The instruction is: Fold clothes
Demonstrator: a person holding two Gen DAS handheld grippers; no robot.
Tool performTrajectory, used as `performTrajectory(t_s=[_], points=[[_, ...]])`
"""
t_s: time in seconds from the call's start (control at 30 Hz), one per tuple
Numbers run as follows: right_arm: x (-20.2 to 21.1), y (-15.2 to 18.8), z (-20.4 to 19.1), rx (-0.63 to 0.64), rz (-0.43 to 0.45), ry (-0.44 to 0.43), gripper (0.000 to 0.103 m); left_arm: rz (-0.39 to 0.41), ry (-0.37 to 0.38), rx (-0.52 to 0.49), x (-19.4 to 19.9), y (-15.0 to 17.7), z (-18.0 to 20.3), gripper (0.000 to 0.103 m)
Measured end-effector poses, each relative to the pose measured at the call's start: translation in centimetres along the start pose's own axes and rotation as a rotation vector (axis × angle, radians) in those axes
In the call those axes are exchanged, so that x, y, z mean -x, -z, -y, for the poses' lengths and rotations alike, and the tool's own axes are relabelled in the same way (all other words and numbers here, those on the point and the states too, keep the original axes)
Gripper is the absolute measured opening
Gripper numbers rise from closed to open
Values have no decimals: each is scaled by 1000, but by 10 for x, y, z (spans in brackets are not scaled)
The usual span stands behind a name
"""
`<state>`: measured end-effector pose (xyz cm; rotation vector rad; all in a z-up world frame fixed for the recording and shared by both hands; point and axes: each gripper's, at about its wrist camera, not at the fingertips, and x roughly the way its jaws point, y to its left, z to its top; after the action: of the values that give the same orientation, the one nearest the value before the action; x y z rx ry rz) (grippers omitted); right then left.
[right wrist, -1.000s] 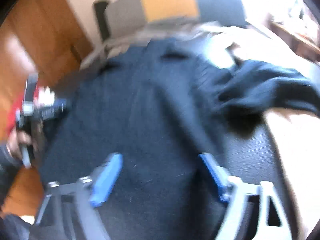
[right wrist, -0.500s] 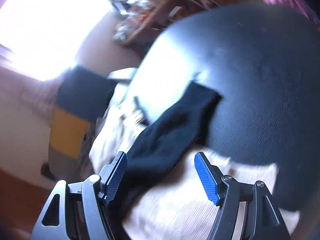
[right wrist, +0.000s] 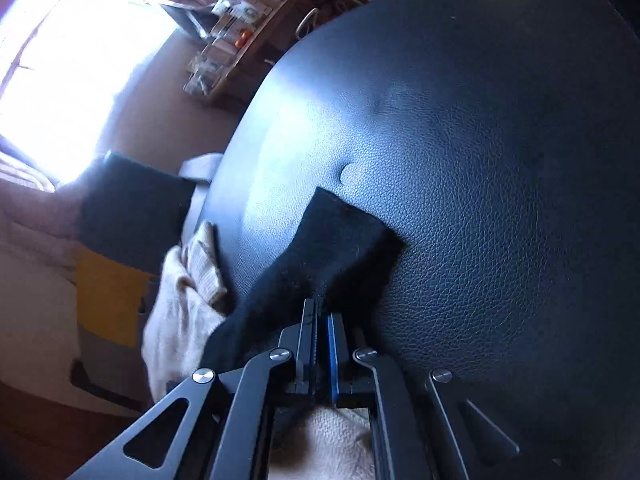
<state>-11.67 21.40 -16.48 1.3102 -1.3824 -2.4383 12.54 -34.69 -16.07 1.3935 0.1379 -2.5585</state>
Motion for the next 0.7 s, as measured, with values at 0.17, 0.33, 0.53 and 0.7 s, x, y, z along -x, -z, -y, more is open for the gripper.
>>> performTrajectory(t_s=[0.17,0.33,0.53,0.7], points=[[19,19,-48,97,-13,-170,5,-17,134,115,6,-11,-11,36],[19,86,-119,338,-135,-252,5,21,289,201,17,-35,-7,36],[2,186,-144,484,-281,-277,5,-9,528,221,15,-68,32,37],[-2,219,-136,493,-305,-285,5,-106,755,319,-16,-97,73,50]])
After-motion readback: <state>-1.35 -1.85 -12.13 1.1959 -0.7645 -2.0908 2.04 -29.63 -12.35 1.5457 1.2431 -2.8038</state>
